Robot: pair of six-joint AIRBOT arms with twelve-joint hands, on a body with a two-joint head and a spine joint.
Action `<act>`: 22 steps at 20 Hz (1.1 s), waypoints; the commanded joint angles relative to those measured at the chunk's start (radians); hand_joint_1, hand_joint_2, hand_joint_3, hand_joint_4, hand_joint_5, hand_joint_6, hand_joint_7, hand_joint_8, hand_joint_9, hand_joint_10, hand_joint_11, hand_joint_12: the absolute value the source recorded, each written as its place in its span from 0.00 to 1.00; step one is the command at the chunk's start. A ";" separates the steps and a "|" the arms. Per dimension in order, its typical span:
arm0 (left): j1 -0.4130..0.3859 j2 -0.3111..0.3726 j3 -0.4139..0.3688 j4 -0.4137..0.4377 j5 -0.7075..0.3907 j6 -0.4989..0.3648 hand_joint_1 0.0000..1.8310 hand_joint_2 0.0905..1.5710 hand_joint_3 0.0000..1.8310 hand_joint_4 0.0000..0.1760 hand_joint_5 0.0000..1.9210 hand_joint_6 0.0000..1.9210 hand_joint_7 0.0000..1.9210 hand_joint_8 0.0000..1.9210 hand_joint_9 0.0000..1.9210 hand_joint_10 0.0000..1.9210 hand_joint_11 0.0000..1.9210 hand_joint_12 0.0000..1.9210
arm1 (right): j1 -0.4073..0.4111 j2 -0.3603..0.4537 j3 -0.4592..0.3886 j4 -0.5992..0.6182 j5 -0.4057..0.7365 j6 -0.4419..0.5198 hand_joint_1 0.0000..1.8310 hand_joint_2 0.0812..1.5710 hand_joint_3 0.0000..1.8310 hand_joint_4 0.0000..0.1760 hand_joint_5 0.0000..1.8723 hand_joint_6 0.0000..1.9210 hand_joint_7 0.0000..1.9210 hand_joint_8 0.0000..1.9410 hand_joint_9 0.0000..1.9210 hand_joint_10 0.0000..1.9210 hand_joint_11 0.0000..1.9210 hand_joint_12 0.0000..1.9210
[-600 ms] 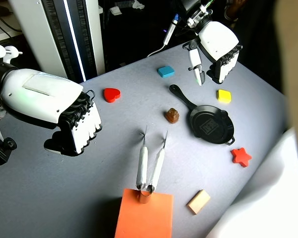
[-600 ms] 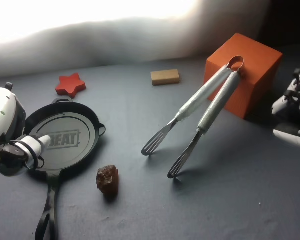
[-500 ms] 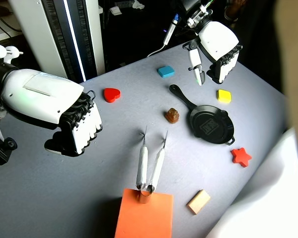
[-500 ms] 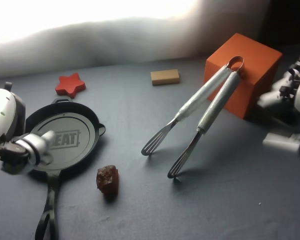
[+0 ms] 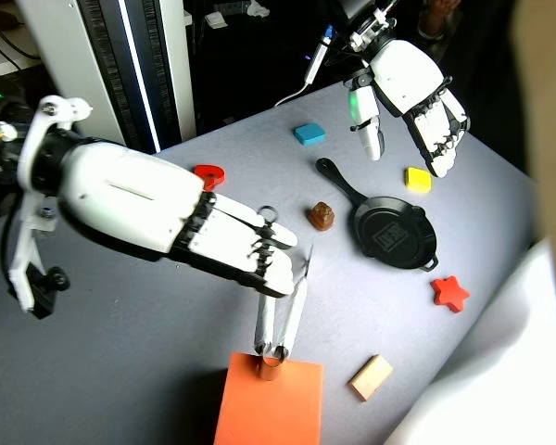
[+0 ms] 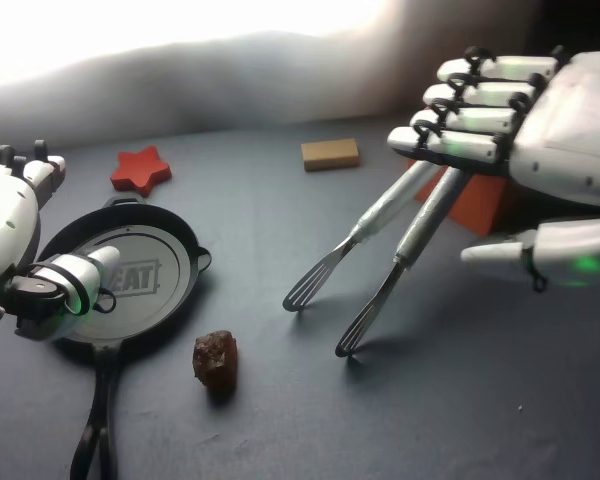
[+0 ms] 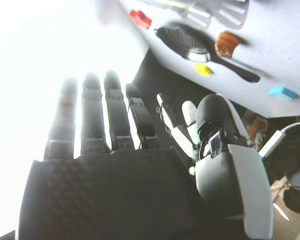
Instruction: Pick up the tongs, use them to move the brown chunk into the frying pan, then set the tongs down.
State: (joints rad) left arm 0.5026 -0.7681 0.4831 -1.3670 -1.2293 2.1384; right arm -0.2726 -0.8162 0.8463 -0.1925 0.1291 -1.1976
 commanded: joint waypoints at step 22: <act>-0.048 0.001 -0.039 0.072 0.002 0.046 0.16 0.85 0.00 0.00 0.11 0.00 0.13 0.00 0.18 0.00 0.00 0.58 | 0.163 -0.419 0.350 0.007 -0.375 -0.101 0.62 0.56 0.00 0.00 0.00 0.00 0.00 0.00 0.00 0.00 0.00 0.00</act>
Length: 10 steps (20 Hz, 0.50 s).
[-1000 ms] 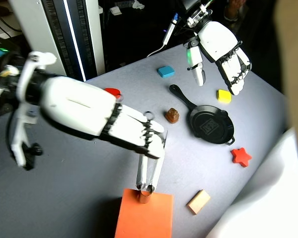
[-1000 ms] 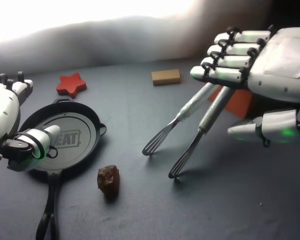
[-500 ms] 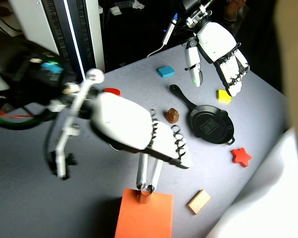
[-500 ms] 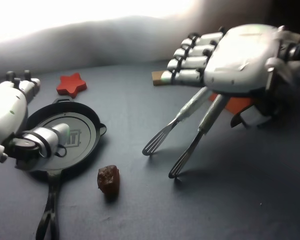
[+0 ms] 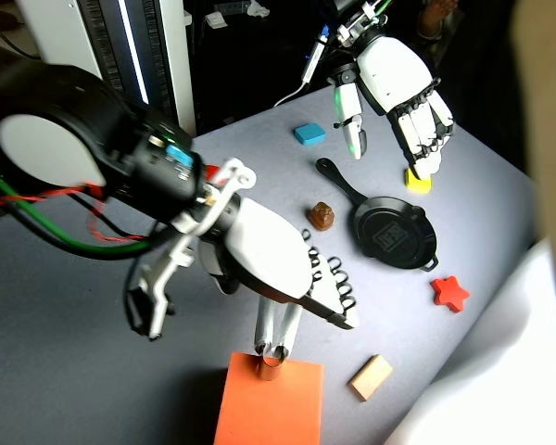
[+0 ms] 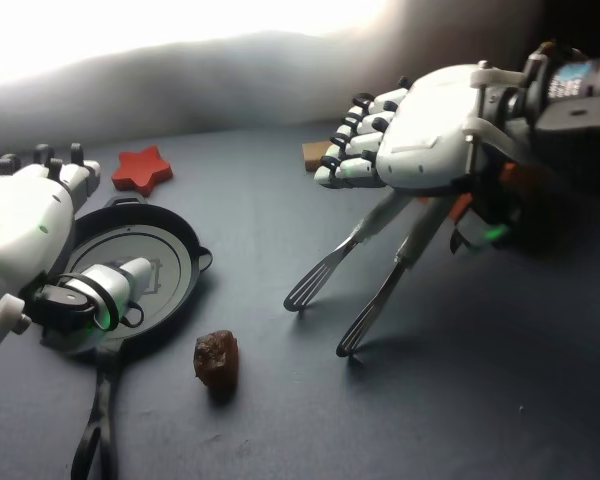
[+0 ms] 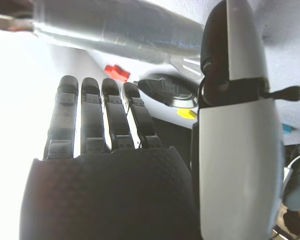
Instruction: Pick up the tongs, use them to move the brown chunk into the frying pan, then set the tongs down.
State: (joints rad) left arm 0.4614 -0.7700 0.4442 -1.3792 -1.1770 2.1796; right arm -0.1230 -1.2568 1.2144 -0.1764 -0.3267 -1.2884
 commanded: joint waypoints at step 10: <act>-0.015 0.003 0.001 0.059 -0.017 -0.011 0.14 0.87 0.00 0.00 0.13 0.00 0.15 0.00 0.19 0.00 0.00 0.60 | -0.008 -0.076 0.092 -0.009 0.031 -0.013 0.61 0.55 0.00 0.00 0.00 0.00 0.00 0.00 0.00 0.00 0.00 0.00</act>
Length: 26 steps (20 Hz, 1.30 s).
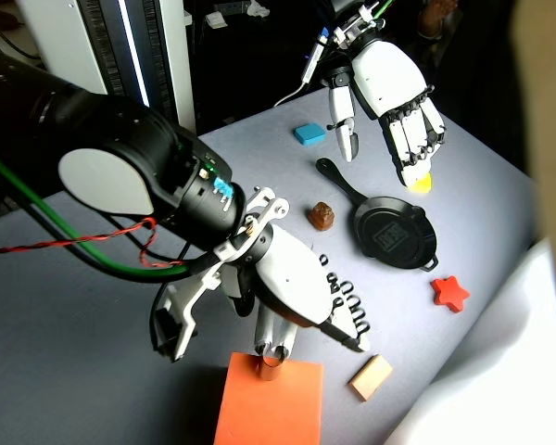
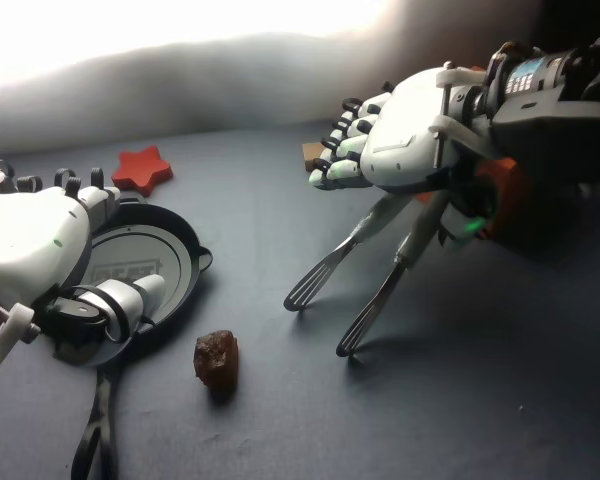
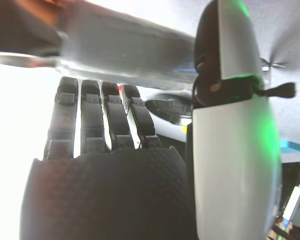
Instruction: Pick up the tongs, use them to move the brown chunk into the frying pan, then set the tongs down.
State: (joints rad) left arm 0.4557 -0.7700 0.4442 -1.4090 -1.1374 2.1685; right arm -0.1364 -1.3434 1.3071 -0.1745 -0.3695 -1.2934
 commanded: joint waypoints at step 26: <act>-0.008 0.004 -0.015 0.096 -0.042 -0.054 0.11 0.86 0.00 0.02 0.15 0.00 0.17 0.00 0.22 0.00 0.01 0.63 | -0.053 -0.013 0.055 -0.007 0.068 0.009 0.65 0.62 0.00 0.00 0.10 0.02 0.14 0.01 0.14 0.02 0.00 0.33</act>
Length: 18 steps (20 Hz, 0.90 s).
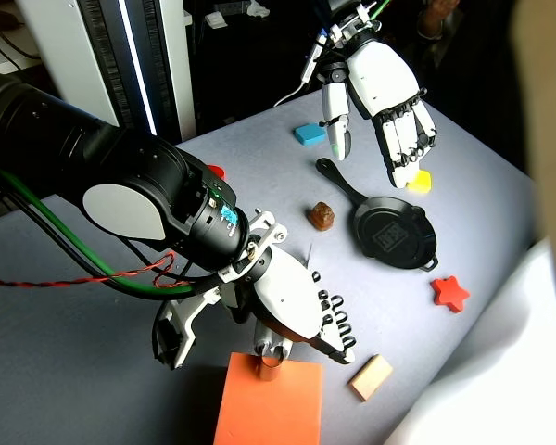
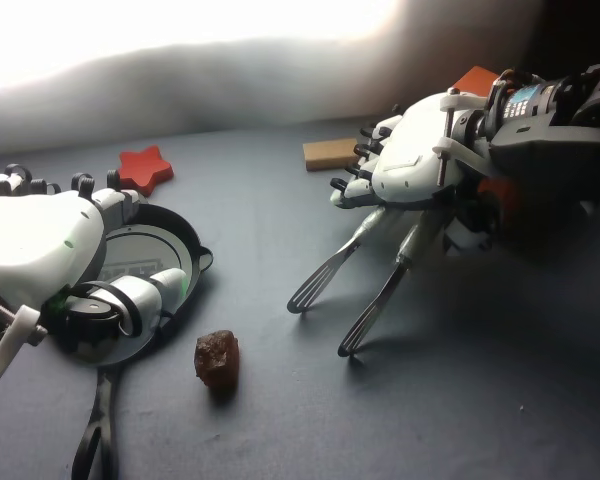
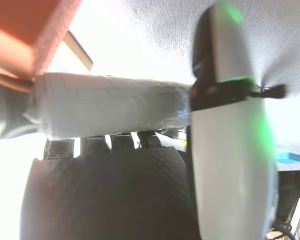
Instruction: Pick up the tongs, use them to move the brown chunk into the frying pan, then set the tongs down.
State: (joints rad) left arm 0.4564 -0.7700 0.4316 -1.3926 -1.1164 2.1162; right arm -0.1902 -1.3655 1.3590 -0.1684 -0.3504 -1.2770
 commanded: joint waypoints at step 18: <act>-0.009 0.004 0.002 0.079 -0.063 -0.006 0.11 0.86 0.00 0.04 0.13 0.00 0.17 0.00 0.22 0.00 0.00 0.64 | 0.070 0.067 -0.082 -0.012 0.065 0.017 0.61 0.75 0.00 0.00 0.43 0.65 0.53 0.01 0.49 0.05 0.20 0.67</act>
State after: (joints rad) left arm 0.4561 -0.7700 0.4320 -1.3937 -1.1164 2.1143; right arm -0.1326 -1.3010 1.2690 -0.1684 -0.3687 -1.2495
